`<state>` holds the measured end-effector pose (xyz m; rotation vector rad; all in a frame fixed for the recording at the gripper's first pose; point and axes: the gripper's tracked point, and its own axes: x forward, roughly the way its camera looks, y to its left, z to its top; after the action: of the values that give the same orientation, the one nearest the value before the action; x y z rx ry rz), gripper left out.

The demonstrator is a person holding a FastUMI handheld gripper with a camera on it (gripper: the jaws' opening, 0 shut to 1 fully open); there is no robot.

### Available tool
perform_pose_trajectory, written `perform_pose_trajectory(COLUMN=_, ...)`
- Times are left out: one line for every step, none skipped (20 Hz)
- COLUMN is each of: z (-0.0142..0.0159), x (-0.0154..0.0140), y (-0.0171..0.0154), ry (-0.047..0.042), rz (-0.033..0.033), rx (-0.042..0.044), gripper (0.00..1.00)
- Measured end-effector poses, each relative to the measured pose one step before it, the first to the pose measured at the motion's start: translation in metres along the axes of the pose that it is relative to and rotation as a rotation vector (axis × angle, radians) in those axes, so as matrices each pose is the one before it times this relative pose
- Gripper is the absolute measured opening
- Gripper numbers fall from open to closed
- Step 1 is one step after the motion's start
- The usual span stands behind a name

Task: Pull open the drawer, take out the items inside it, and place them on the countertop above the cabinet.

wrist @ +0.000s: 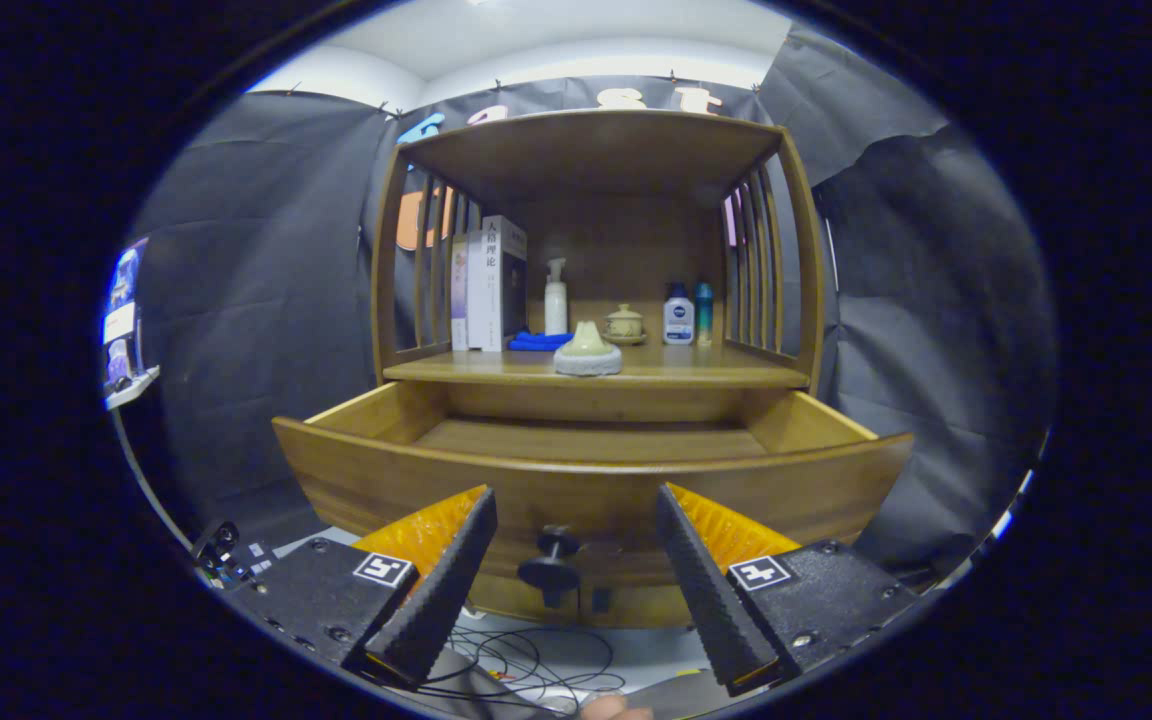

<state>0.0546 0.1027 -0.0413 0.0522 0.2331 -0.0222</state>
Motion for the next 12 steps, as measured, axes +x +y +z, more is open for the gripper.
perform_pose_trajectory(z=-0.00401, x=0.00263, y=0.00336, ry=-0.00032, rz=0.00408, rx=-0.00686, gripper=1.0)
perform_pose_trajectory(z=-0.00361, x=0.00264, y=0.00055, ry=0.00006, rz=-0.00316, rx=-0.01044, gripper=1.0)
perform_pose_trajectory(z=-0.00252, x=0.00375, y=-0.00002, ry=0.00301, rz=-0.00497, rx=-0.01009, gripper=1.0)
perform_pose_trajectory(z=-0.00068, x=0.00363, y=0.00052, ry=0.00024, rz=-0.00395, rx=-0.00333, gripper=1.0)
perform_pose_trajectory(z=-0.00097, x=0.0044, y=0.00009, ry=0.0024, rz=-0.00376, rx=0.0009, gripper=1.0)
perform_pose_trajectory(z=-0.00128, x=0.00435, y=-0.00113, ry=0.00327, rz=-0.0088, rx=0.005, gripper=1.0)
perform_pose_trajectory(z=-0.00101, x=0.00414, y=-0.00178, ry=0.00329, rz=-0.01061, rx=0.00996, gripper=1.0)
perform_pose_trajectory(z=-0.00029, x=0.00377, y=-0.00121, ry=0.00349, rz=-0.00974, rx=0.01216, gripper=1.0)
perform_pose_trajectory(z=-0.0011, x=0.00402, y=-0.0011, ry=0.00265, rz=-0.01683, rx=0.01244, gripper=1.0)
perform_pose_trajectory(z=0.00247, x=0.00094, y=-0.00359, ry=-0.01341, rz=-0.02435, rx=0.01766, gripper=1.0)
perform_pose_trajectory(z=-0.00179, x=0.001, y=-0.00105, ry=-0.00107, rz=-0.02376, rx=0.01227, gripper=1.0)
perform_pose_trajectory(z=0.00227, x=0.00009, y=-0.0025, ry=-0.00383, rz=-0.01793, rx=0.00035, gripper=1.0)
